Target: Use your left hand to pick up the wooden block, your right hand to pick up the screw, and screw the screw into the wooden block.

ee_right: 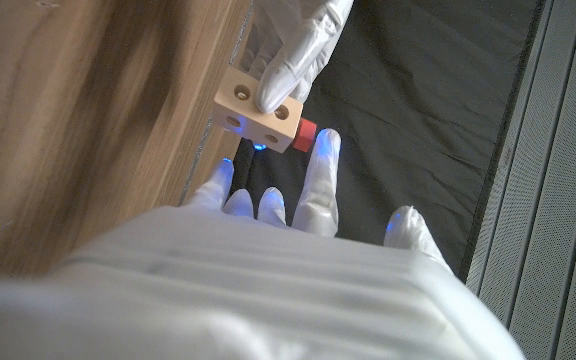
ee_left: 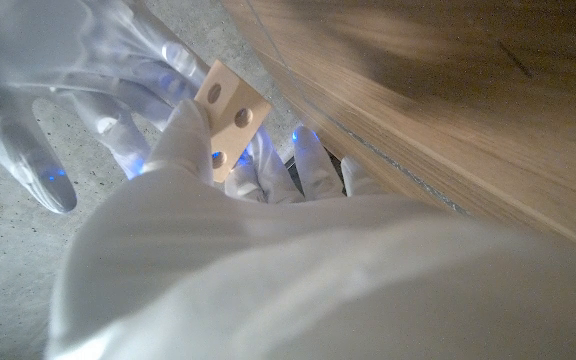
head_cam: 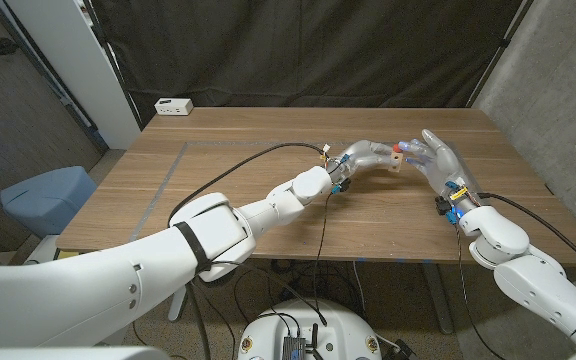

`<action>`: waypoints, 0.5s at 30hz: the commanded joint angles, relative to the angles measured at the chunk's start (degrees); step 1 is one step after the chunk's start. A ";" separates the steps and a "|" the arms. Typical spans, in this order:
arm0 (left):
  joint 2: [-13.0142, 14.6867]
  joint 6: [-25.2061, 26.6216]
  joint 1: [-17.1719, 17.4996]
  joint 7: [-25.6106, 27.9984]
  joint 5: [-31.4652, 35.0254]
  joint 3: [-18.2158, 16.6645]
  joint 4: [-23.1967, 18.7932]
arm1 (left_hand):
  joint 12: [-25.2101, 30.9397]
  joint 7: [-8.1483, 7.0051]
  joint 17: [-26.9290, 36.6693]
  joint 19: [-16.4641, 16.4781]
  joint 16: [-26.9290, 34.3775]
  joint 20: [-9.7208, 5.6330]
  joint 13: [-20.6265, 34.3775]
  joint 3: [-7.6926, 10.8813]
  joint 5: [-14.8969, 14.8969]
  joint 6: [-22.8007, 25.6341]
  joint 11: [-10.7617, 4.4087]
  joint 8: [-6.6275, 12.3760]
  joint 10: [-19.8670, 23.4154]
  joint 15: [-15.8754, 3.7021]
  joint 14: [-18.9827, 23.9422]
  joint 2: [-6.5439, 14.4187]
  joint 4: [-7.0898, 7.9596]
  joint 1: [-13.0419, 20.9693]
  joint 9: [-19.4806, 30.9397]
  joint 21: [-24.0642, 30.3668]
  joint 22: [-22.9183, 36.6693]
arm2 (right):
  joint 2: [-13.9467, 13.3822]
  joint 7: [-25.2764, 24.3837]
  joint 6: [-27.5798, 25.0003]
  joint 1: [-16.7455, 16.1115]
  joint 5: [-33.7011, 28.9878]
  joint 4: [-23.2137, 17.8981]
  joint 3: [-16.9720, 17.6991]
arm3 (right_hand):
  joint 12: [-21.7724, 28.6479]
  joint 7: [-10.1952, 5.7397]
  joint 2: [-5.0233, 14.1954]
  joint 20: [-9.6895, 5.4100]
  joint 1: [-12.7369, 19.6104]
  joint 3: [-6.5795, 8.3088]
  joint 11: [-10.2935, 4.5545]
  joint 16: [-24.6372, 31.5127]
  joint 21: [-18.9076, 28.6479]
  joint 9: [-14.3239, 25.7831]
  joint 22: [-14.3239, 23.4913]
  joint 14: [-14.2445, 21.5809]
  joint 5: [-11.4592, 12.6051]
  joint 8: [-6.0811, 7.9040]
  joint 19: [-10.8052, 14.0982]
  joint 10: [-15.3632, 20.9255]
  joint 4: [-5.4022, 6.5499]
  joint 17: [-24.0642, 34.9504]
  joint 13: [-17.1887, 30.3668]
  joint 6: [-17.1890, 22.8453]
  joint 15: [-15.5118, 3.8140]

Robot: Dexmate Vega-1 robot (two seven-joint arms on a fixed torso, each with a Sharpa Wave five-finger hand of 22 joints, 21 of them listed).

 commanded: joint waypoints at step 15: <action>-0.11 0.19 -0.09 -0.05 0.35 -0.03 0.03 | 1.93 -1.50 0.39 0.52 0.19 -0.08 0.21 2.65 0.37 2.70 -0.49 1.28 0.92 -4.71 0.79 0.71 2.95 -0.56 0.27 0.35 0.31 | 0.40 -3.61 -1.57 -0.80 -2.15 -0.99 0.86 | -0.87 -0.60 -0.29 0.20 0.54 0.11 1.69 0.15 0.19 0.24 0.14 0.49 0.01 -2.12 1.17 -0.53 -0.39 0.16 0.26 -4.67 0.45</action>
